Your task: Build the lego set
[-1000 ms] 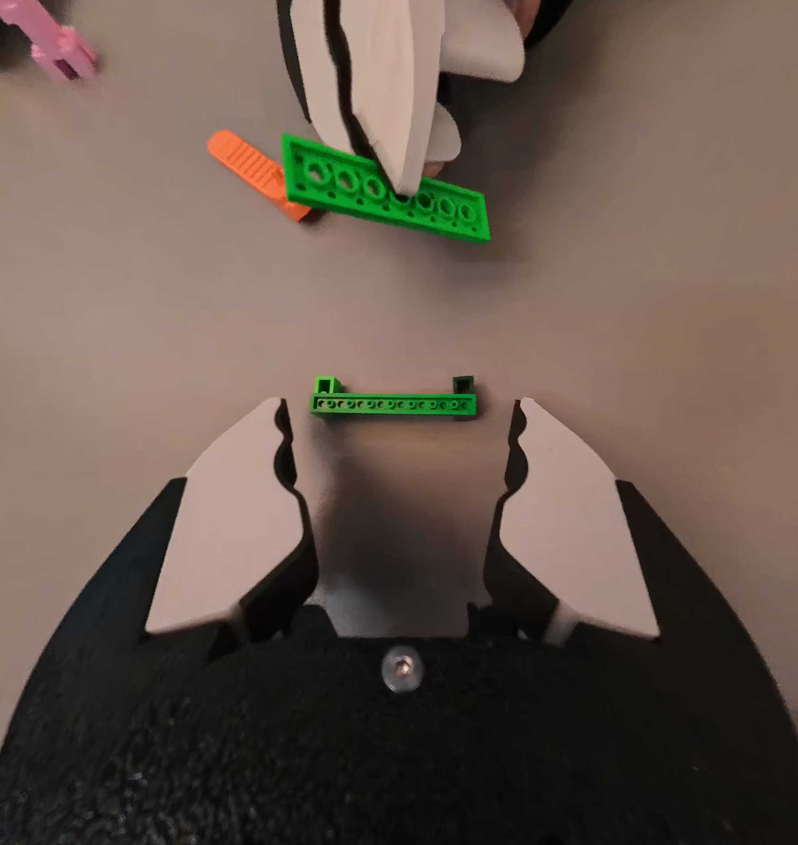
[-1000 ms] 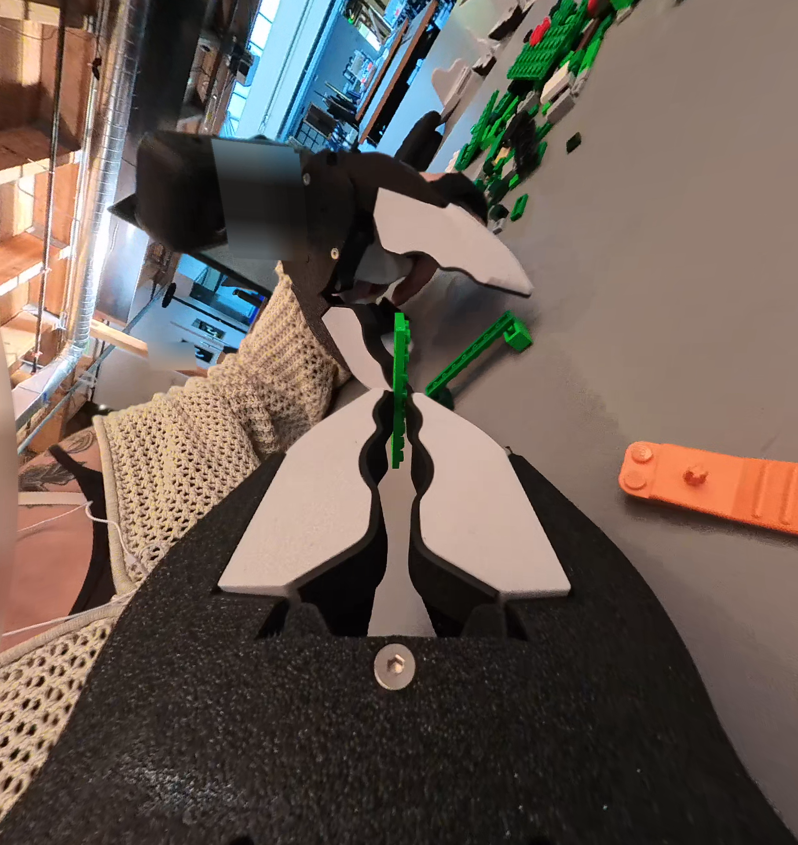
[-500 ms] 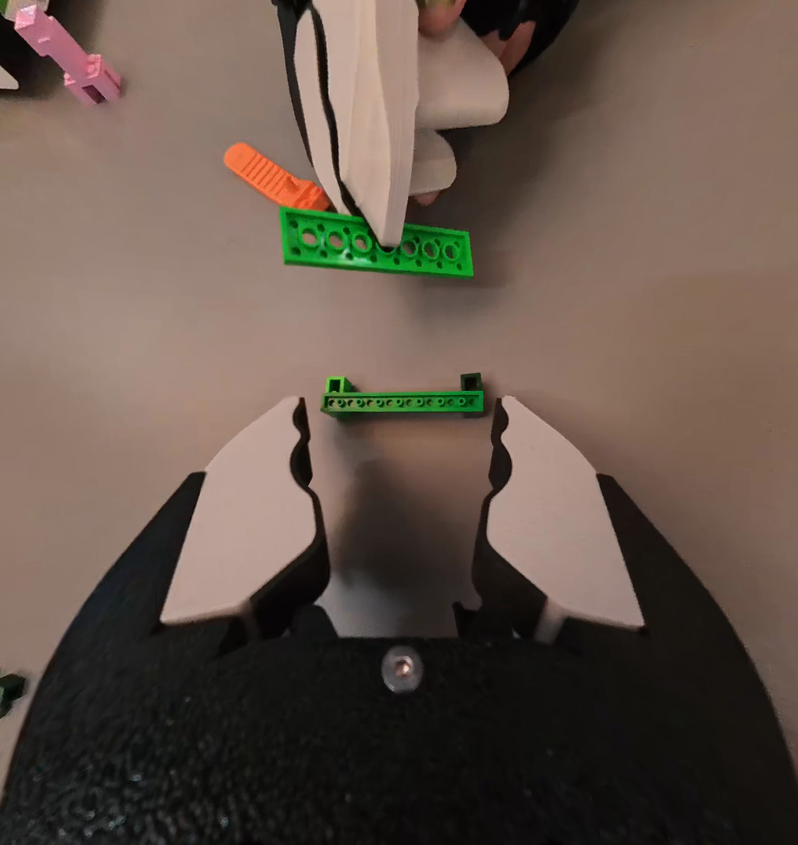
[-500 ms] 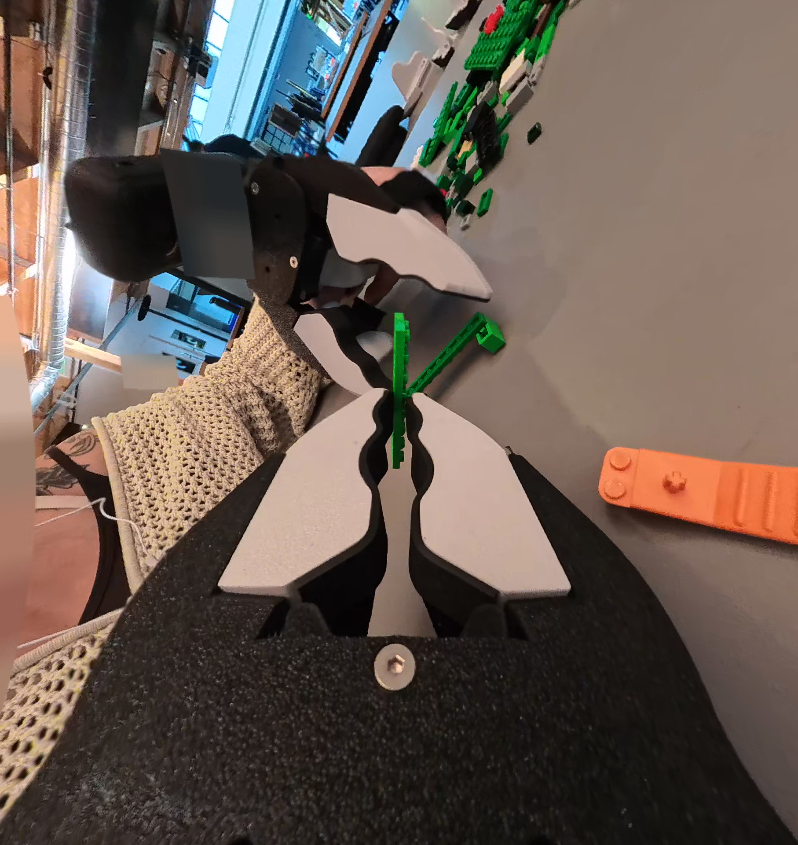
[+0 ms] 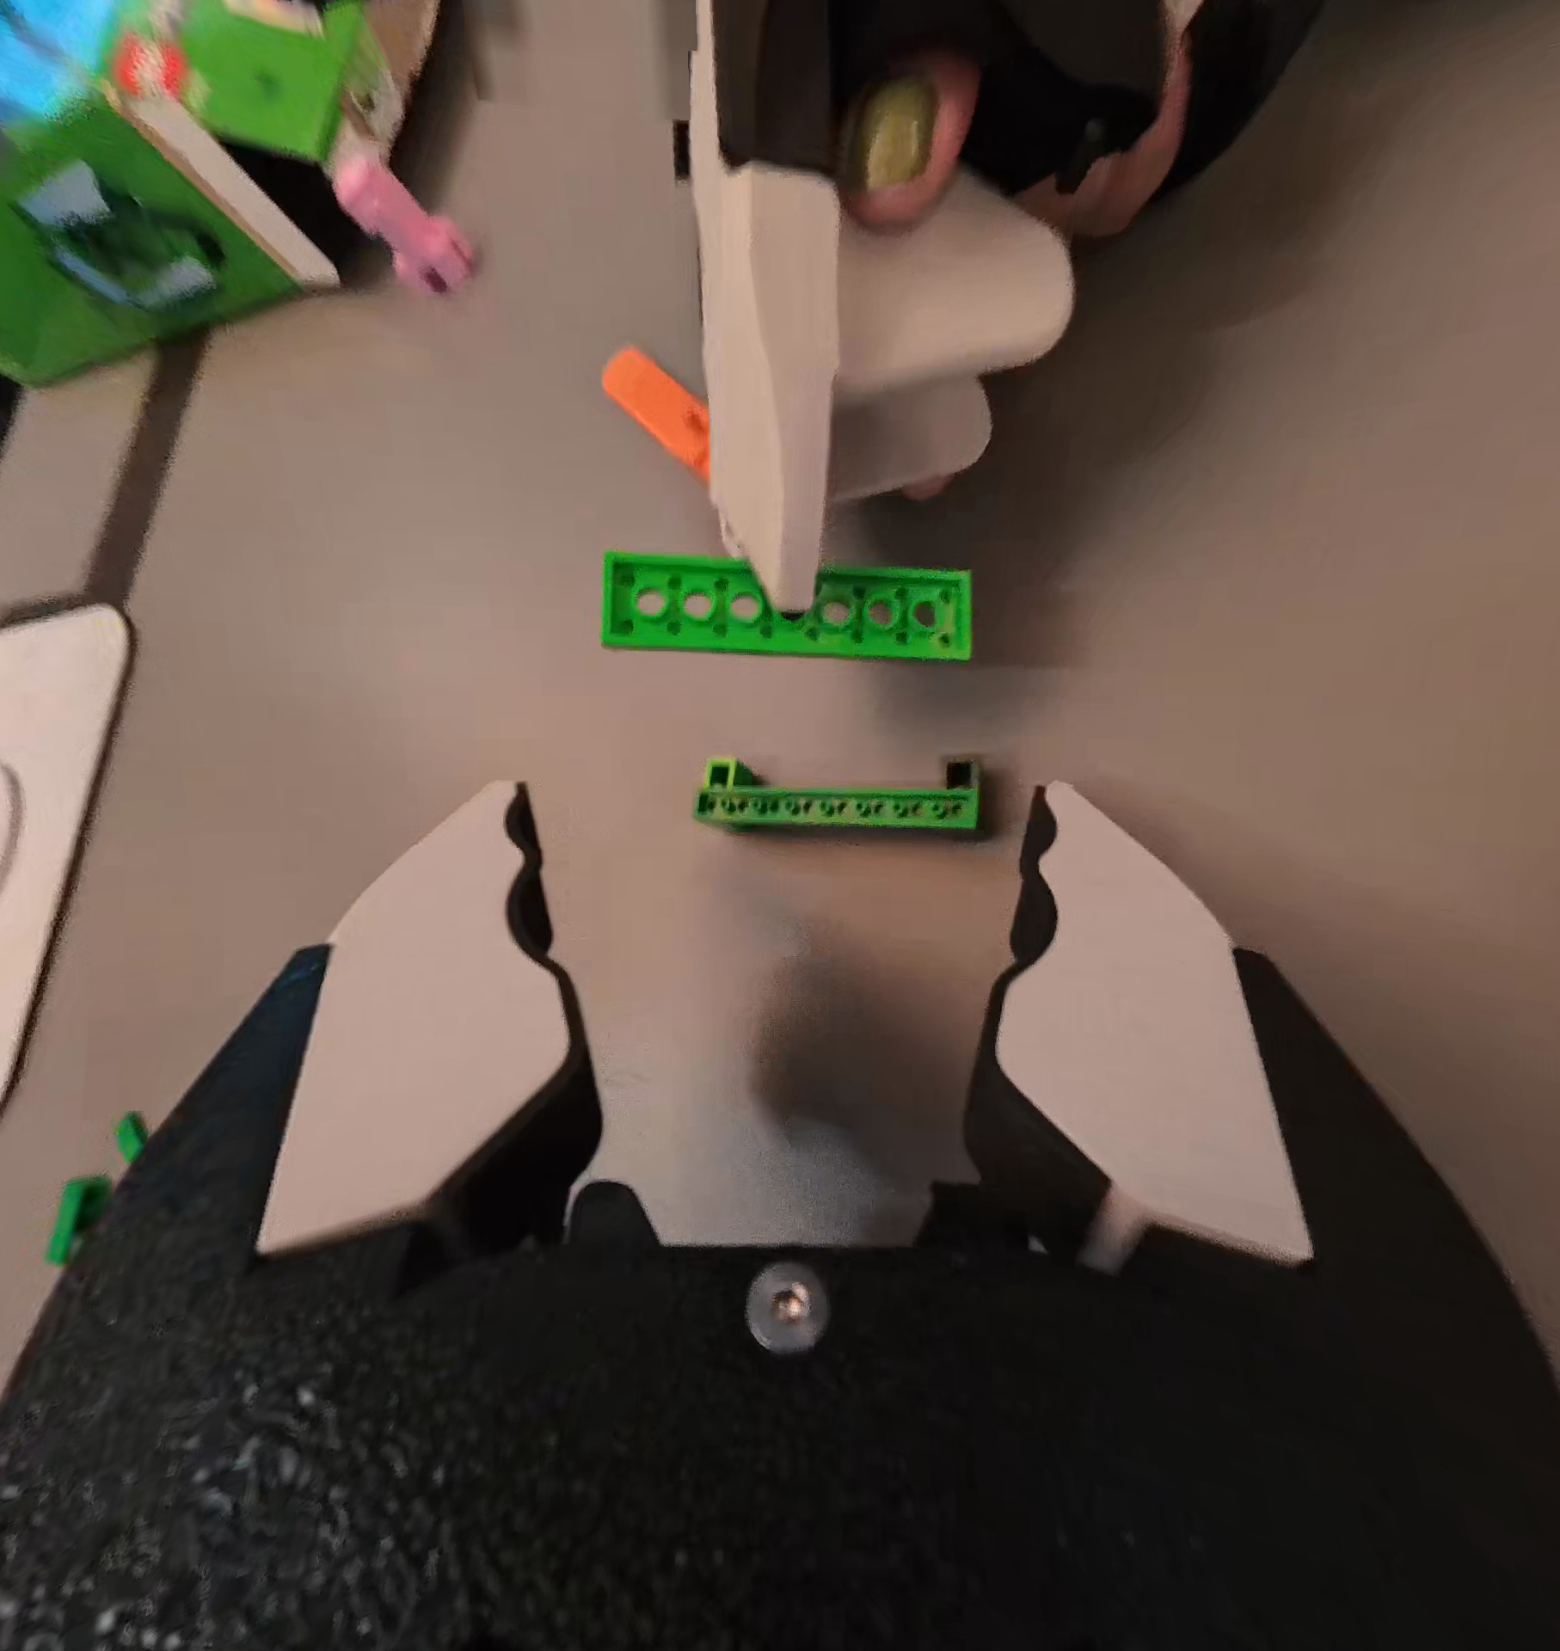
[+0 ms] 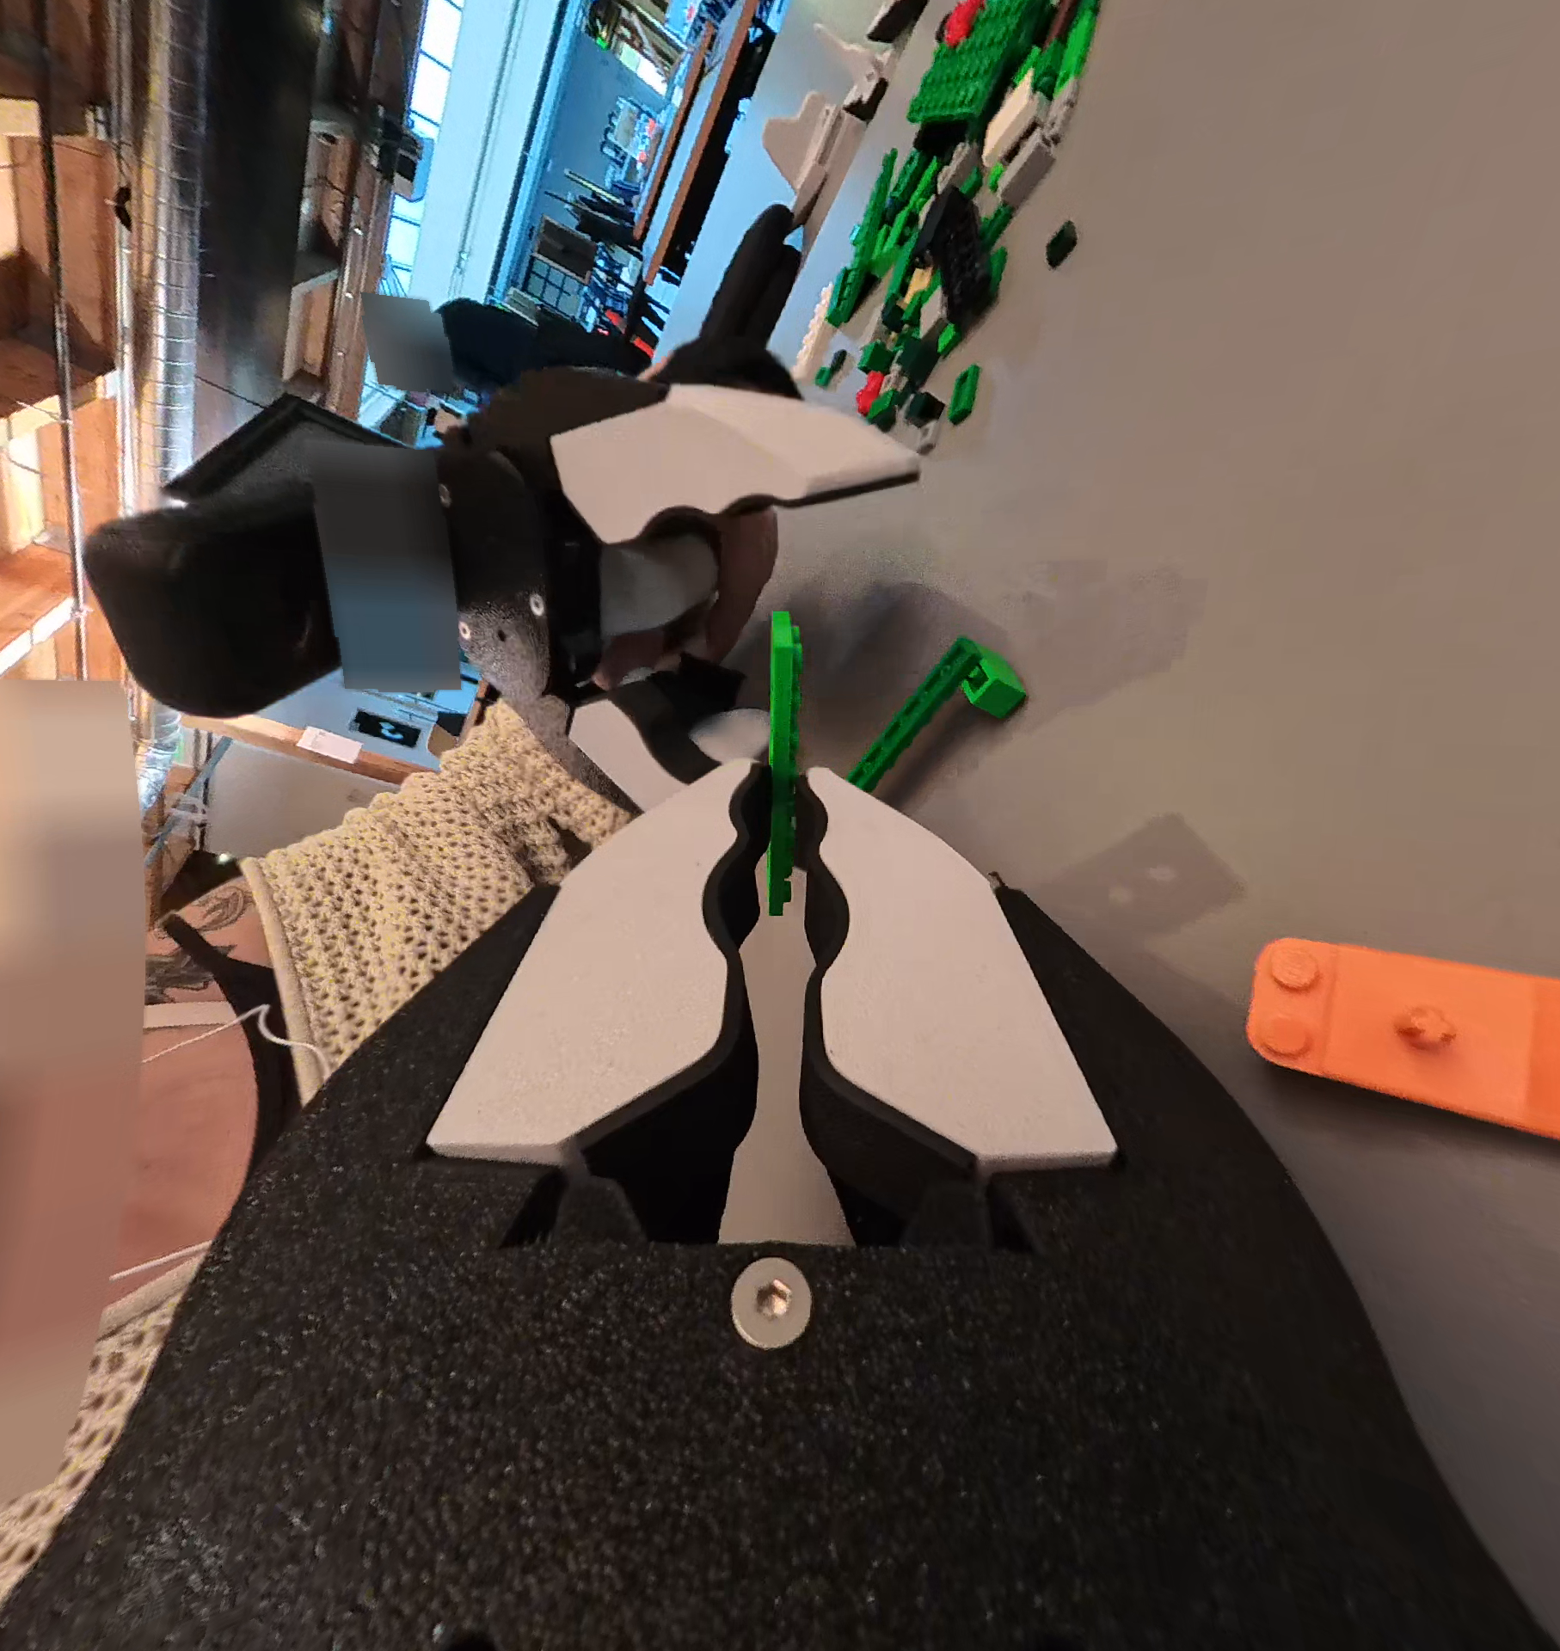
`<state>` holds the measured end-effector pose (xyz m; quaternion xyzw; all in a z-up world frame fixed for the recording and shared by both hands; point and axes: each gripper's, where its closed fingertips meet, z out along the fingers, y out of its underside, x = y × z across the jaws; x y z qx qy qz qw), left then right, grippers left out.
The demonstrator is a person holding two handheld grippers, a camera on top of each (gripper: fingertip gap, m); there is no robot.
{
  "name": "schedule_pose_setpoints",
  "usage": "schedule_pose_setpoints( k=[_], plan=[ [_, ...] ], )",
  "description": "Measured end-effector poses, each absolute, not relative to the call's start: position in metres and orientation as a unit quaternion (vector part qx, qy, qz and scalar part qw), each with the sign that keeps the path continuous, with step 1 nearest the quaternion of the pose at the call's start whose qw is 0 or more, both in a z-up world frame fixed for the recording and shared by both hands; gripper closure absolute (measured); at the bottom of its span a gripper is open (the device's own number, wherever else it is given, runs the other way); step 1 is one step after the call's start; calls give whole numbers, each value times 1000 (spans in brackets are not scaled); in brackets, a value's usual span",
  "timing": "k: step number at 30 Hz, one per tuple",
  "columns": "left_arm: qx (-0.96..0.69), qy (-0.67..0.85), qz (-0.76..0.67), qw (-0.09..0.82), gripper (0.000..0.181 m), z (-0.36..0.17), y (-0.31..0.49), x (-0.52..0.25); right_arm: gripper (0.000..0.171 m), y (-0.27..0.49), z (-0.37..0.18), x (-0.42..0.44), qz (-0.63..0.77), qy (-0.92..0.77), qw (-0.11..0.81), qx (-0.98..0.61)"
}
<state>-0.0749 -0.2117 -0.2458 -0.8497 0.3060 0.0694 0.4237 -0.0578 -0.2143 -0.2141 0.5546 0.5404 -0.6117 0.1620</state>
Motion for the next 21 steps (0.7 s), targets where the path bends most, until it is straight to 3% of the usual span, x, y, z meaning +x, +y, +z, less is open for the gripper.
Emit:
schedule_pose_setpoints(
  k=[1,4,7,11,15,18,21],
  plan=[
    [-836,312,74,446,78,-239,-210,-71,167,-215,-212,-58,-616,539,163,551],
    [-796,337,109,491,83,-224,-205,-59,167,-220,-207,-57,-624,541,168,539],
    [-786,351,130,493,86,-225,-203,-51,167,-226,-204,-55,-627,550,169,525],
    [-782,345,137,501,105,-224,-202,-49,167,-228,-206,-51,-624,561,167,518],
    [-784,340,148,498,106,-225,-201,-51,163,-229,-204,-50,-631,580,144,495],
    [-792,329,135,497,106,-228,-201,-51,148,-218,-197,-51,-636,619,59,456],
    [-800,314,87,504,106,-227,-204,-48,147,-203,-184,-48,-598,700,-132,367]
  ],
)
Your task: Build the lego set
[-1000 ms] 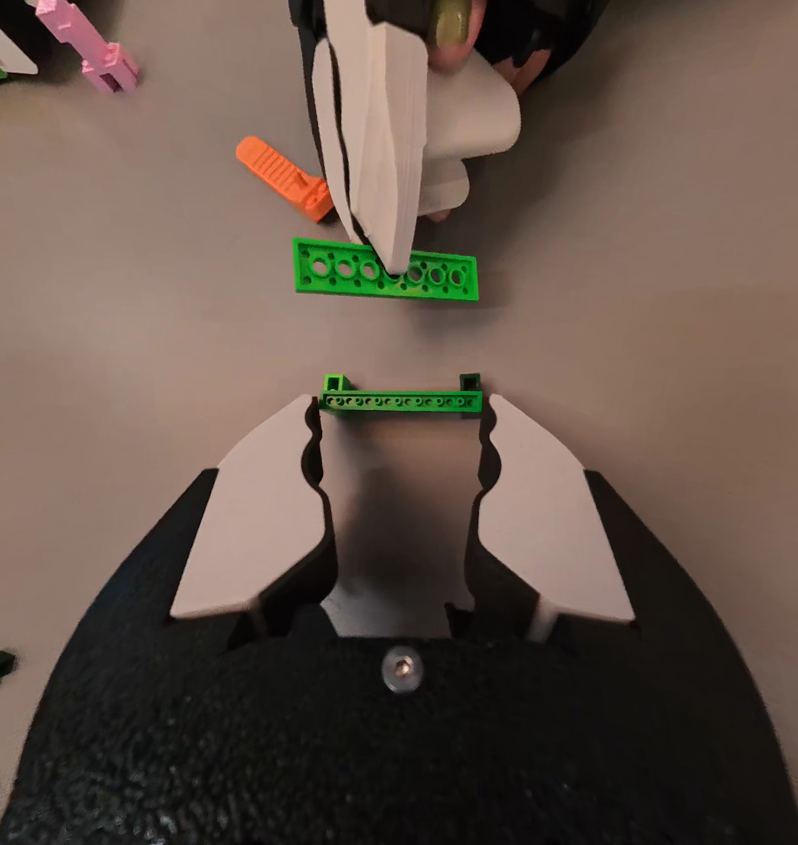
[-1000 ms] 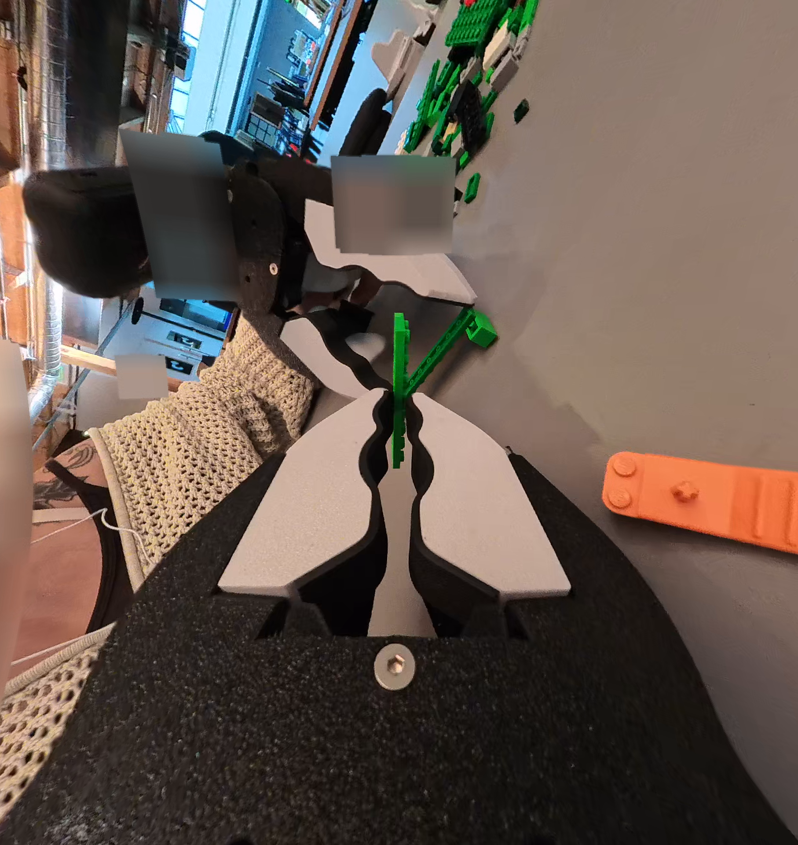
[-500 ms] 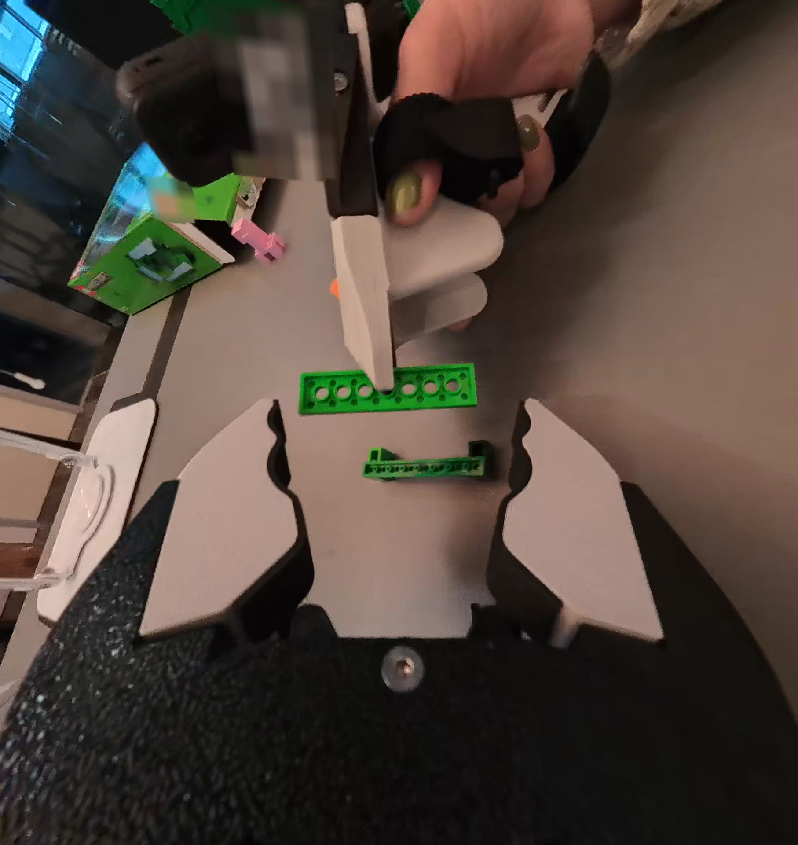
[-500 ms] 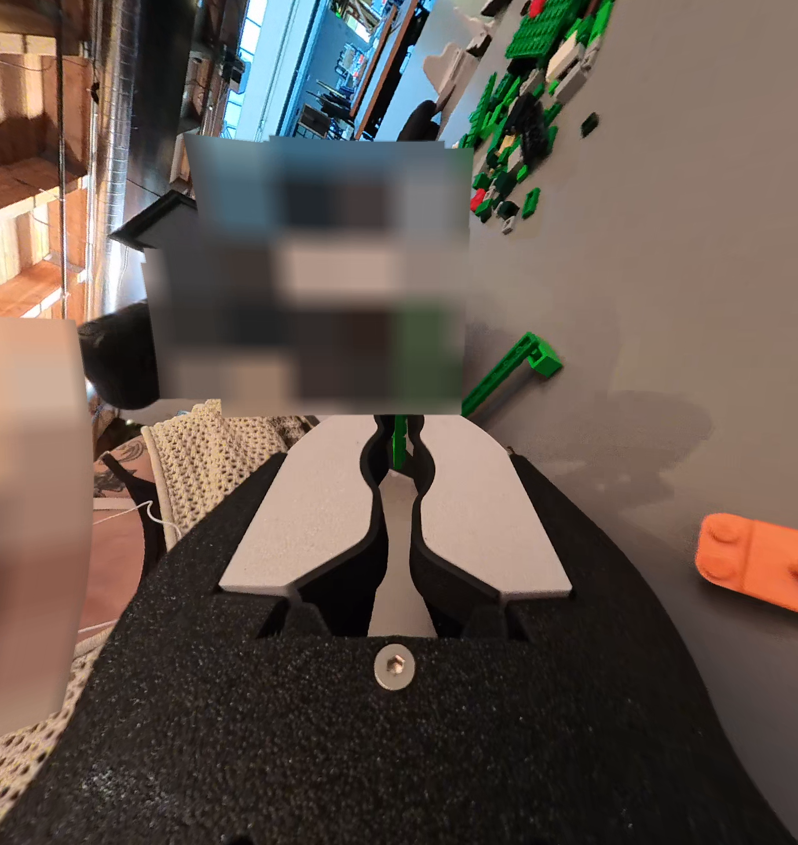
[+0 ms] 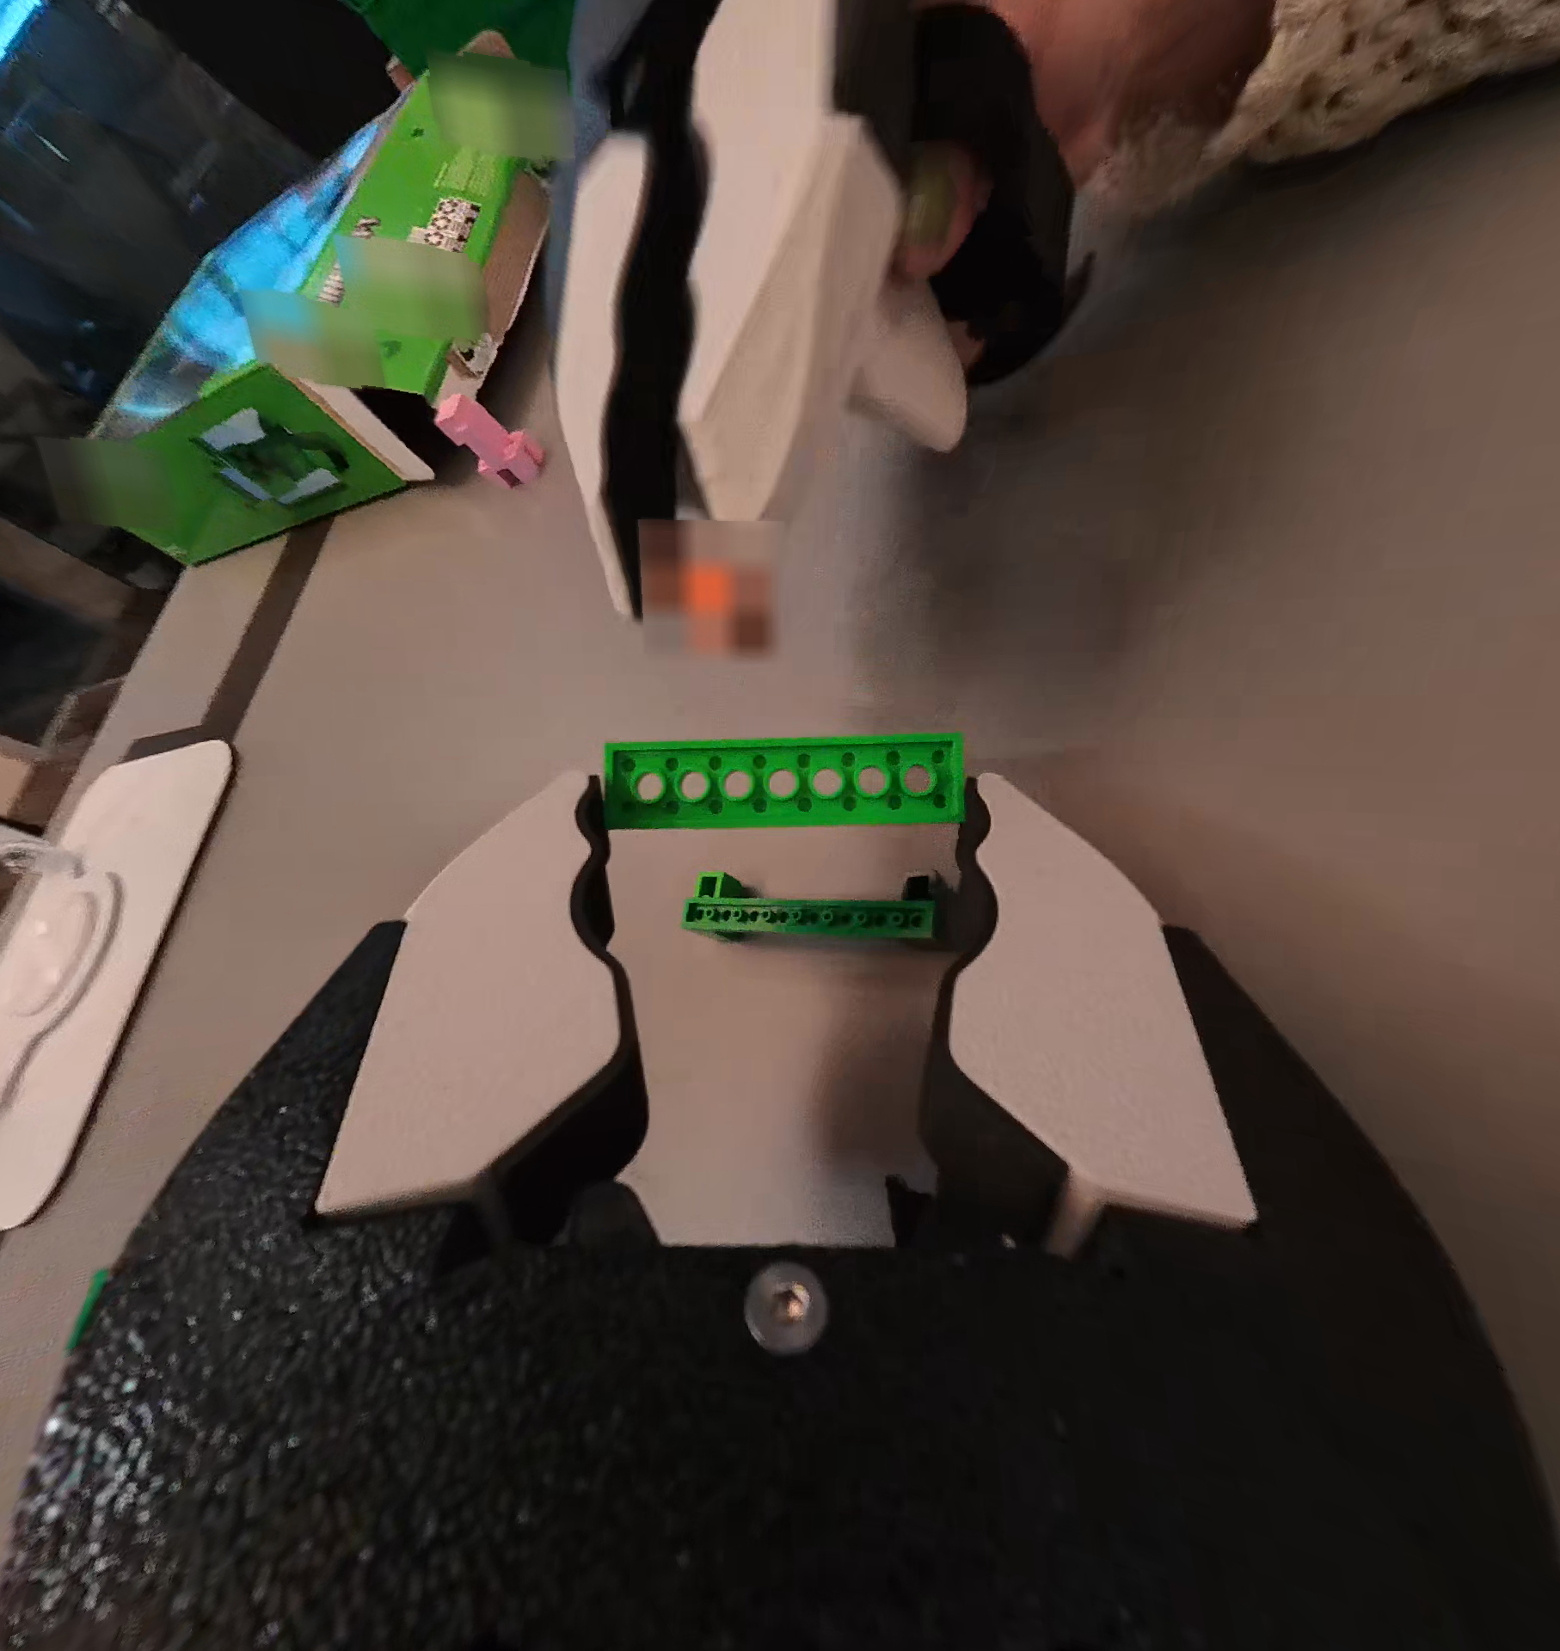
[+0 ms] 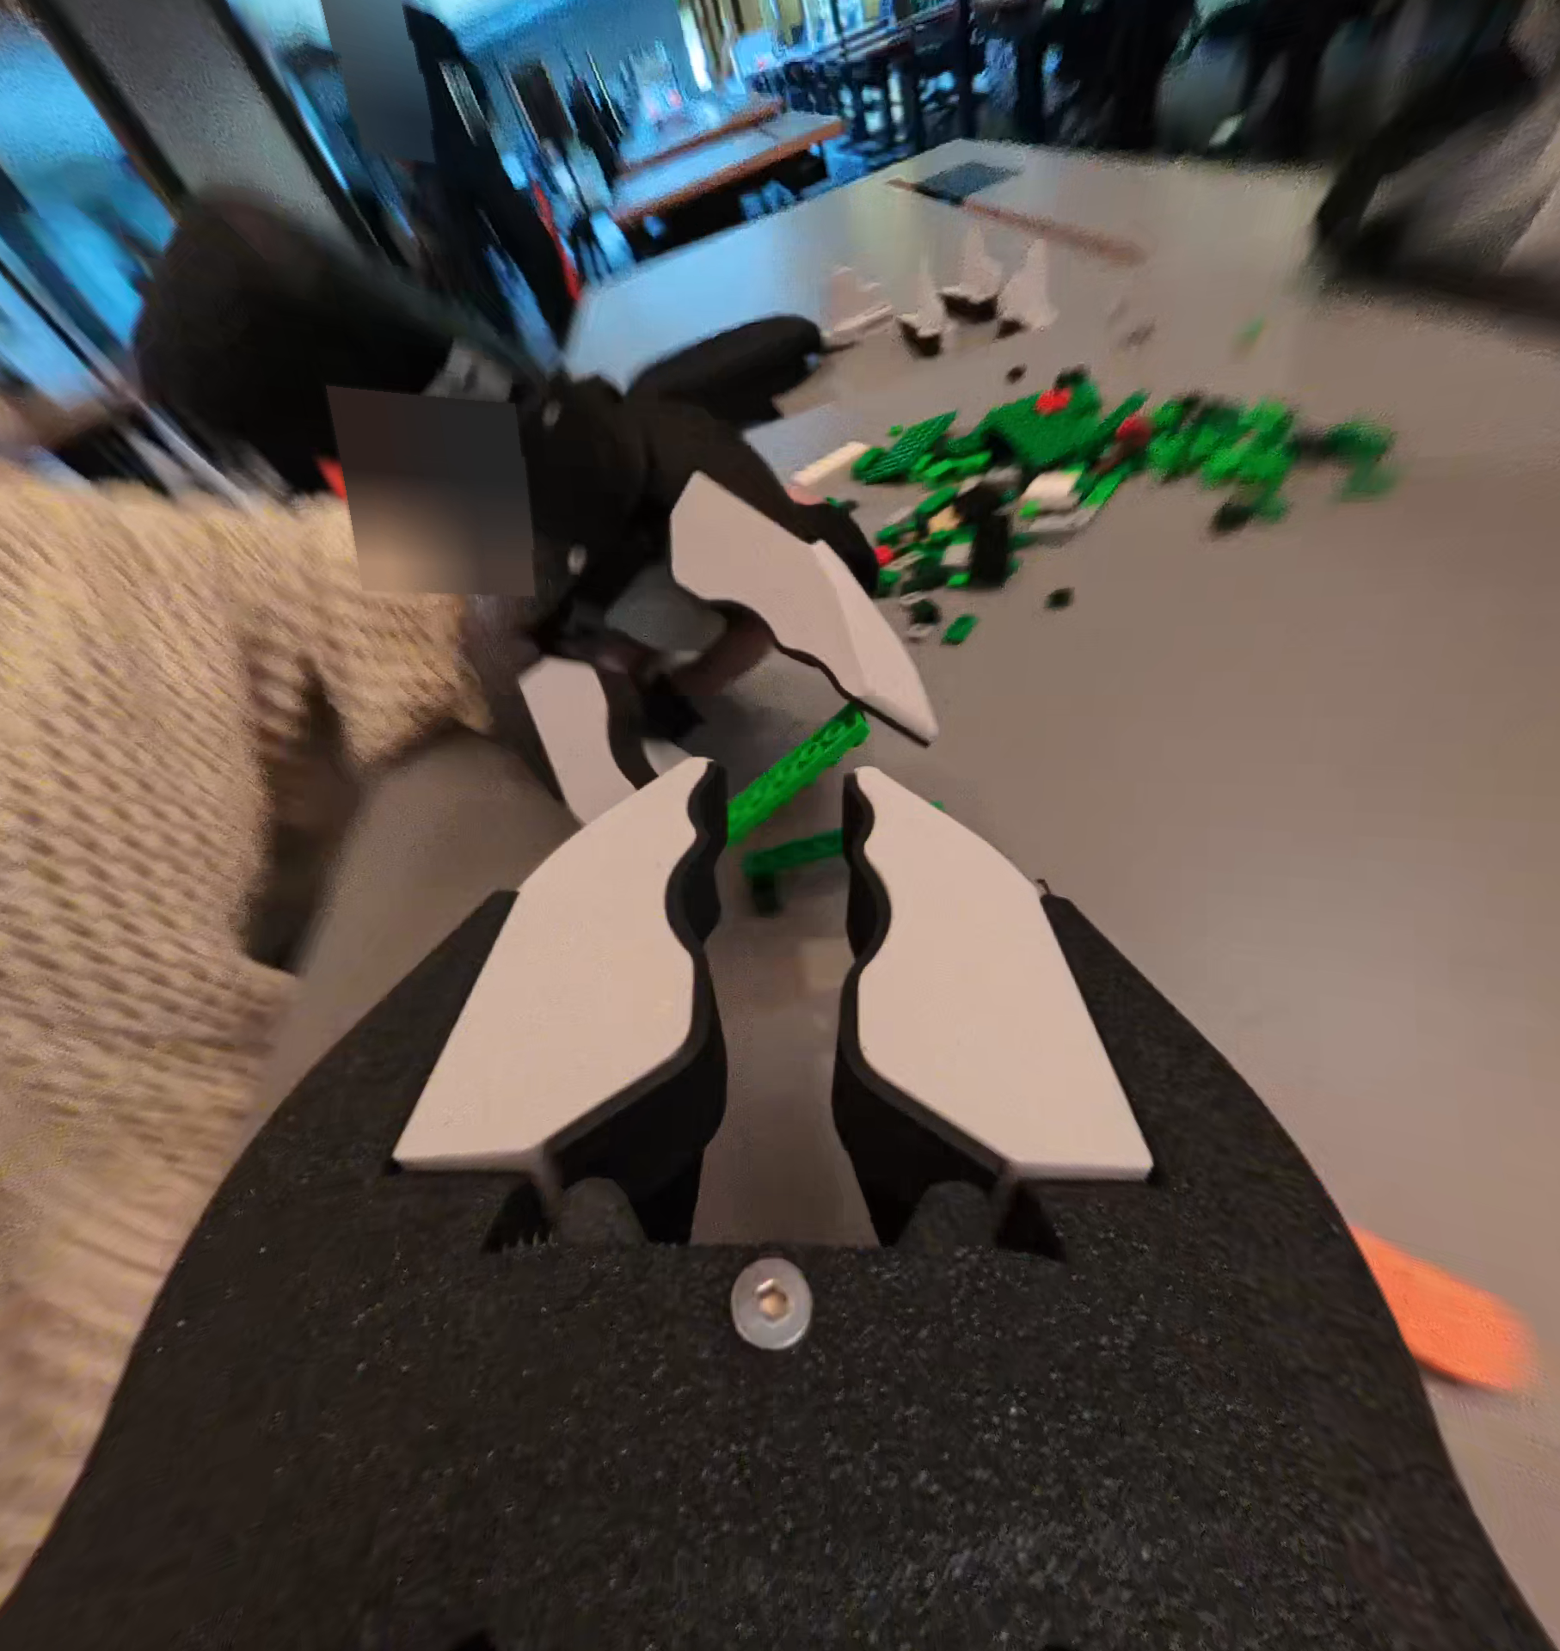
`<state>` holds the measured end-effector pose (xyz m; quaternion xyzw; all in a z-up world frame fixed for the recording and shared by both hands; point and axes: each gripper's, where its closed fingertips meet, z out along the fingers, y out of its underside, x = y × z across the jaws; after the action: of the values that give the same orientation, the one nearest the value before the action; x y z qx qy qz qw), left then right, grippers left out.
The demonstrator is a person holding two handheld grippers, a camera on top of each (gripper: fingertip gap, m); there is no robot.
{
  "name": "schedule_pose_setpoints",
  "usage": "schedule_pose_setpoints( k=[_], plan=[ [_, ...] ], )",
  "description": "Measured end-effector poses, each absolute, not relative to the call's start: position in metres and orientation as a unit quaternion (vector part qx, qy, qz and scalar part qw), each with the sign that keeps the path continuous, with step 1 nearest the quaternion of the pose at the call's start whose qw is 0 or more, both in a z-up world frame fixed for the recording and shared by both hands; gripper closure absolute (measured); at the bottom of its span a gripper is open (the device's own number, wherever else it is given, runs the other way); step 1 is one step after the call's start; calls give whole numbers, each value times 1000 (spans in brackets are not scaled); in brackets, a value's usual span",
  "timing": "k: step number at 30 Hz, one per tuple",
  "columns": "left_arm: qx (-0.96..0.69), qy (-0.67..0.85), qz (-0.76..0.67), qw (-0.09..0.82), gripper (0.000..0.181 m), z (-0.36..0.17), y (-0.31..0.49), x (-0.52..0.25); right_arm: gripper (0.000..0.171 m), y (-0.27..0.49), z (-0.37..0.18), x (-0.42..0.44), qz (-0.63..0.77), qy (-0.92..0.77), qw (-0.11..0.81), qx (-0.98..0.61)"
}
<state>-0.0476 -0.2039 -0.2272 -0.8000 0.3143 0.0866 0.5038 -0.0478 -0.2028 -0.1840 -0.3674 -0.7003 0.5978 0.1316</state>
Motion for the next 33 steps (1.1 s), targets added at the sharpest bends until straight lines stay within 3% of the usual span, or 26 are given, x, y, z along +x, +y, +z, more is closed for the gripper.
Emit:
schedule_pose_setpoints(
  k=[5,11,16,21,28,33],
  plan=[
    [-822,292,10,489,106,-231,-207,-44,145,-211,-185,-29,428,-811,378,-130],
    [-832,287,-55,471,107,-232,-209,-36,140,-222,-212,-35,230,-819,519,77],
    [-846,288,-71,442,106,-234,-212,-32,145,-230,-213,-35,188,-775,575,182],
    [-850,288,-89,433,106,-237,-214,-30,166,-233,-217,-35,159,-750,592,249],
    [-846,264,-96,452,106,-231,-212,-37,167,-228,-214,-42,190,-730,610,243],
    [-854,265,-22,447,102,-232,-214,-63,167,-210,-224,-56,175,-741,607,226]
  ],
)
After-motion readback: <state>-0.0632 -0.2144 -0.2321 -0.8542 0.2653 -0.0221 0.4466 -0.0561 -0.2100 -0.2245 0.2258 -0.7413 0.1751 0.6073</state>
